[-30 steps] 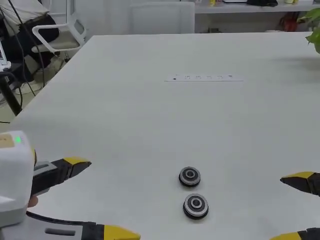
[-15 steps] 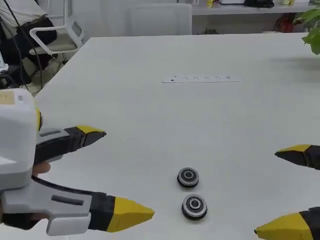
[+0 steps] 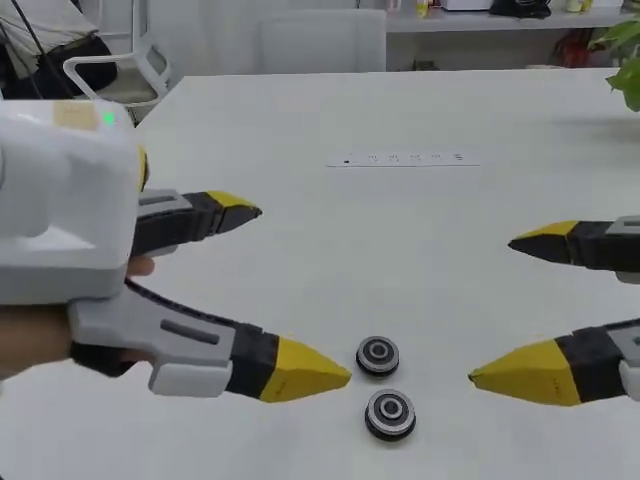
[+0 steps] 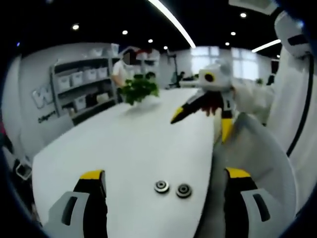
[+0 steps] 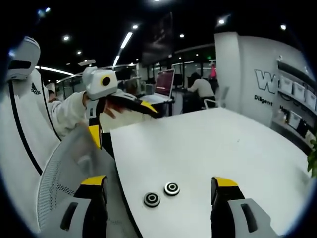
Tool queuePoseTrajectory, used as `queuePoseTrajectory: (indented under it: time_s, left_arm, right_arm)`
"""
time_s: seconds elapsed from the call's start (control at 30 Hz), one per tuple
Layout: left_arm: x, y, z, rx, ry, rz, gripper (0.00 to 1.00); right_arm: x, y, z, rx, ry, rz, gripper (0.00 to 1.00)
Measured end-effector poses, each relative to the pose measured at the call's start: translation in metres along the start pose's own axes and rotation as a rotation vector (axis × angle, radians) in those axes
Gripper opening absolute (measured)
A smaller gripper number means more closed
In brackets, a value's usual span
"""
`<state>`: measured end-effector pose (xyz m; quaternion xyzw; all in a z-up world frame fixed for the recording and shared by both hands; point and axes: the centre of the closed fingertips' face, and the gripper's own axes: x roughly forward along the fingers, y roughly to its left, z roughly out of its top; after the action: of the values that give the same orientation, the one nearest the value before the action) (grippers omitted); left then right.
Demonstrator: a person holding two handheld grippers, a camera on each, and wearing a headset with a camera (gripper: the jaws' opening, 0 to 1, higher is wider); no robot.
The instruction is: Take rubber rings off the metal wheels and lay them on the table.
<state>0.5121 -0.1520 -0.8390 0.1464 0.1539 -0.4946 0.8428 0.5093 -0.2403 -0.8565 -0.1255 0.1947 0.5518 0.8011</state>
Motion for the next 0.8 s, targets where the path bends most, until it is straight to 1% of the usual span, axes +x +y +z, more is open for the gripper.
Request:
queuePoseTrajectory:
  time_s: [0.07,0.1,0.2,0.3,0.4,0.43,0.47,0.5,0.53,0.57,0.67,0.73,0.77,0.8]
  left_arm:
    - [0.005,0.005,0.006,0.006,-0.007,-0.002,1.00]
    - [0.007,0.008,0.011,0.019,-0.018,-0.003,1.00]
    - [0.014,0.013,0.020,0.031,-0.041,-0.007,0.98]
    - [0.020,0.015,0.025,0.042,-0.064,-0.017,0.97]
    - [0.028,0.018,0.023,0.050,-0.074,-0.023,0.95]
    - [0.032,0.019,0.021,0.043,-0.081,-0.029,0.94]
    - [0.034,0.019,0.020,0.036,-0.087,-0.026,0.94]
    - [0.037,0.021,0.016,0.030,-0.084,-0.014,0.92]
    - [0.039,0.023,0.014,0.034,-0.091,-0.003,0.91]
    - [0.042,0.024,0.011,0.040,-0.106,0.008,0.91]
    - [0.049,0.024,0.002,0.045,-0.118,0.009,0.90]
    - [0.052,0.023,-0.001,0.047,-0.128,0.005,0.87]
    - [0.054,0.021,-0.002,0.043,-0.140,0.001,0.85]
    - [0.057,0.019,-0.005,0.043,-0.158,-0.006,0.81]
  right_arm:
    - [0.007,-0.003,0.007,-0.013,-0.013,0.008,0.81]
    - [0.010,-0.004,0.008,-0.015,-0.014,0.012,0.81]
    - [0.018,-0.006,0.014,-0.037,-0.015,0.030,0.79]
    - [0.026,-0.009,0.018,-0.049,-0.028,0.045,0.78]
    - [0.034,-0.010,0.021,-0.046,-0.045,0.067,0.75]
    - [0.037,-0.008,0.024,-0.038,-0.078,0.093,0.74]
    - [0.040,-0.007,0.025,-0.024,-0.092,0.105,0.72]
    - [0.043,-0.009,0.022,-0.006,-0.089,0.111,0.70]
    - [0.046,-0.012,0.017,-0.028,-0.077,0.102,0.67]
    - [0.050,-0.012,0.013,-0.026,-0.080,0.110,0.66]
    - [0.058,-0.012,0.004,0.001,-0.085,0.129,0.68]
    - [0.060,-0.012,0.000,0.002,-0.090,0.133,0.66]
    - [0.061,-0.011,-0.003,0.001,-0.089,0.136,0.63]
    - [0.064,-0.011,-0.009,0.008,-0.082,0.144,0.61]
